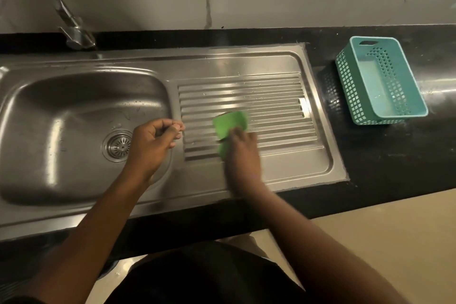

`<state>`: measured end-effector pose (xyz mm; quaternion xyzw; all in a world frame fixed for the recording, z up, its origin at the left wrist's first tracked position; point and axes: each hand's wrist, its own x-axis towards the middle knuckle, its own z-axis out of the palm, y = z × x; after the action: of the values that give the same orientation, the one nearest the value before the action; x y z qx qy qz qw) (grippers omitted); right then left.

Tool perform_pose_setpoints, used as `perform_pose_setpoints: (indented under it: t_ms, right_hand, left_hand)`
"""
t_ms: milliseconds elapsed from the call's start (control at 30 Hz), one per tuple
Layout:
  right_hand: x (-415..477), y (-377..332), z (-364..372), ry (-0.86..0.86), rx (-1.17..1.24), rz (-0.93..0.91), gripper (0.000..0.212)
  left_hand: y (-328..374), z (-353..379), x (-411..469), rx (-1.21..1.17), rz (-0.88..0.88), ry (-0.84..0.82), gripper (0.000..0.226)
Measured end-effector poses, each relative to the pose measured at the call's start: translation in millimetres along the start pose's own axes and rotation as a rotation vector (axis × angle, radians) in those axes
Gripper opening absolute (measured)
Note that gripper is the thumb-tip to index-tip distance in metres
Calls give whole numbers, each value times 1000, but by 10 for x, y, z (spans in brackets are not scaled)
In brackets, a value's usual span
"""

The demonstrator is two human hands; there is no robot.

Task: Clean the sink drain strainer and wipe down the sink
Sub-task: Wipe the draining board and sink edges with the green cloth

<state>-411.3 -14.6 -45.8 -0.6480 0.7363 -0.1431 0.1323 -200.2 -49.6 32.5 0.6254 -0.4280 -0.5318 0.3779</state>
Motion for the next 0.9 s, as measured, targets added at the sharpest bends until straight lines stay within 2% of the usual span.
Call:
perform_pose_setpoints:
  t_ms: [67, 167, 267, 333, 367, 467, 667, 733, 833, 900]
  right_hand:
    - [-78, -463, 183, -56, 24, -155, 51]
    - [-117, -777, 260, -106, -1, -278, 50]
    - [-28, -560, 270, -138, -49, -495, 42]
    - [88, -237, 242, -155, -106, -655, 49]
    - [141, -55, 185, -142, -120, -659, 50]
    - [205, 505, -119, -107, -172, -501, 54]
    - [239, 1455, -758, -65, -454, -96, 61]
    - [279, 1458, -786, -52, -505, -33, 58]
    - [266, 1153, -418, 5, -362, 100, 49]
    - [189, 840, -199, 20, -257, 114, 53]
  left_hand:
    - [-2, -4, 11, -1, -2, 11, 15]
    - [24, -24, 25, 15, 7, 36, 12]
    - [33, -32, 30, 28, 10, 45, 12]
    - [36, -21, 27, 35, 7, 43, 14]
    - [39, -16, 25, 37, 4, 38, 14]
    - [60, -2, 12, 37, -9, 30, 13]
    - [40, -11, -15, 25, -17, 27, 13]
    - [33, -27, -13, 20, -17, 24, 13]
    - [15, -65, -12, 11, -15, 18, 13]
    - [0, -94, -11, 11, -15, 11, 13]
